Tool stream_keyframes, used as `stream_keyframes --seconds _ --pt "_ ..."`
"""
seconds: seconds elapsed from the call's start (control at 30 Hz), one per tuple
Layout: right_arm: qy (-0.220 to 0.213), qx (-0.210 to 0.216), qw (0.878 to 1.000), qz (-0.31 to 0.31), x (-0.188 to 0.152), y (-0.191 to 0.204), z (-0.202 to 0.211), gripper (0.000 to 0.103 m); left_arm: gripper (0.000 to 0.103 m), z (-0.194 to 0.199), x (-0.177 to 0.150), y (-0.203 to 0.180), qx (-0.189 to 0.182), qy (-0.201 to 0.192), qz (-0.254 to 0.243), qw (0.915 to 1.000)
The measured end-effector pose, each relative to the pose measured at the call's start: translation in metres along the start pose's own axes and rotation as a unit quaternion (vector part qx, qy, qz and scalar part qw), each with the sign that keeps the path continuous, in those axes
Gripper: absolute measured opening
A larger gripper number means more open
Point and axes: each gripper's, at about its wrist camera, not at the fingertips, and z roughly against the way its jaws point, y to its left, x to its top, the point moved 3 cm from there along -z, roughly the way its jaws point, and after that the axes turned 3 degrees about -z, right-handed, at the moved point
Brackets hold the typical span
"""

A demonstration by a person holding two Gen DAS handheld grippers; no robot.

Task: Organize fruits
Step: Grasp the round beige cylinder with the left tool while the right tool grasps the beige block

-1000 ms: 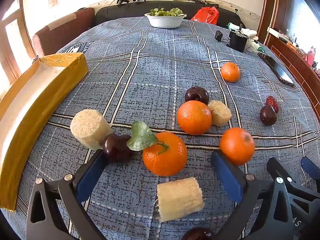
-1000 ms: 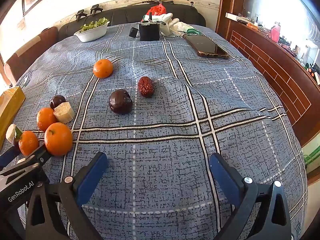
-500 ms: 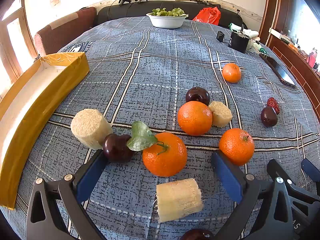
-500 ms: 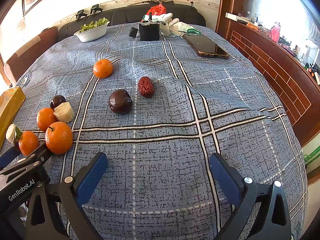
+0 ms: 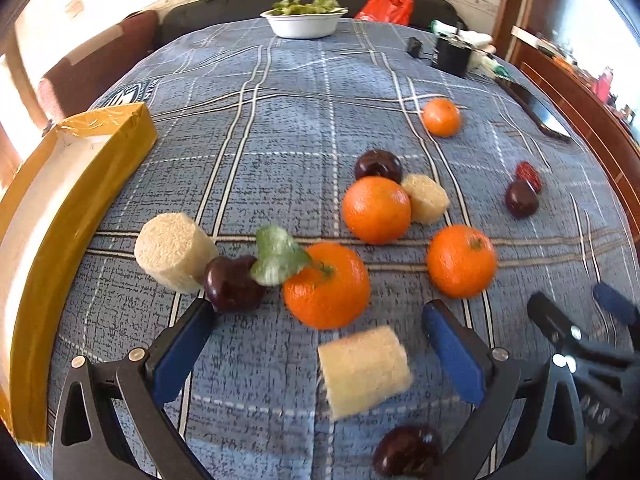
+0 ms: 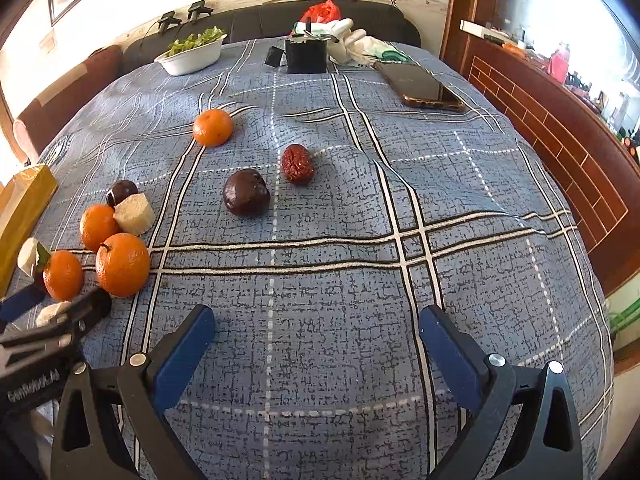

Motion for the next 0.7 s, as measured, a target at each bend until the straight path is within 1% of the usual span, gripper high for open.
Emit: stream_keyframes --seconds 0.07,0.13,0.17,0.2,0.27,0.3,0.37,0.43,0.47,0.53,0.57,0.6,0.63,0.67,0.7 --pt "0.01 0.001 1.0 0.001 0.001 0.0 -0.001 0.103 0.103 0.005 -0.007 0.001 -0.008 0.002 -0.008 0.9999" --pt "0.013 0.001 1.0 0.002 0.0 0.0 0.0 0.103 0.1 0.017 -0.016 0.006 -0.028 -0.011 -0.001 0.9995" --pt "0.014 0.001 1.0 0.002 0.0 0.0 0.0 0.103 0.096 0.027 -0.021 0.012 -0.04 -0.025 0.007 0.9989" --pt "0.015 0.0 1.0 0.004 -0.001 0.001 0.002 0.103 0.094 0.037 -0.024 0.017 -0.044 -0.041 0.012 0.9981" --pt "0.012 0.0 1.0 0.005 -0.002 0.001 0.003 0.103 0.094 0.067 -0.03 0.033 -0.042 -0.09 0.02 0.9948" --pt "0.011 0.001 1.0 0.005 -0.002 0.0 0.003 0.103 0.094 0.086 -0.033 0.044 -0.04 -0.12 0.025 0.9917" --pt "0.008 -0.001 1.0 0.005 -0.004 0.0 0.004 0.103 0.094 0.125 -0.038 0.068 -0.023 -0.175 0.043 0.9834" --pt "0.005 -0.005 1.0 0.004 -0.006 0.001 0.006 0.103 0.095 0.165 -0.043 0.099 -0.005 -0.227 0.067 0.9716" --pt "0.004 -0.008 1.0 0.005 -0.006 0.002 0.006 0.103 0.095 0.185 -0.047 0.113 0.004 -0.252 0.081 0.9644" --pt "0.002 -0.015 1.0 0.012 -0.006 0.004 0.008 0.103 0.095 0.211 -0.046 0.135 0.026 -0.285 0.098 0.9532" --pt "0.001 -0.02 1.0 0.016 -0.007 0.005 0.01 0.102 0.095 0.221 -0.048 0.145 0.041 -0.297 0.102 0.9487" --pt "-0.002 -0.025 0.999 0.022 -0.008 0.006 0.014 0.099 0.095 0.23 -0.05 0.153 0.057 -0.305 0.104 0.945" --pt "-0.007 -0.022 0.999 0.024 -0.008 0.007 0.019 0.094 0.096 0.235 -0.052 0.16 0.067 -0.308 0.104 0.9433" --pt "-0.016 -0.01 1.0 0.023 -0.009 0.009 0.027 0.093 0.099 0.236 -0.053 0.165 0.065 -0.307 0.106 0.9438" --pt "-0.03 0.014 0.999 0.021 -0.01 0.012 0.04 0.093 0.1 0.234 -0.052 0.17 0.05 -0.302 0.112 0.9453"
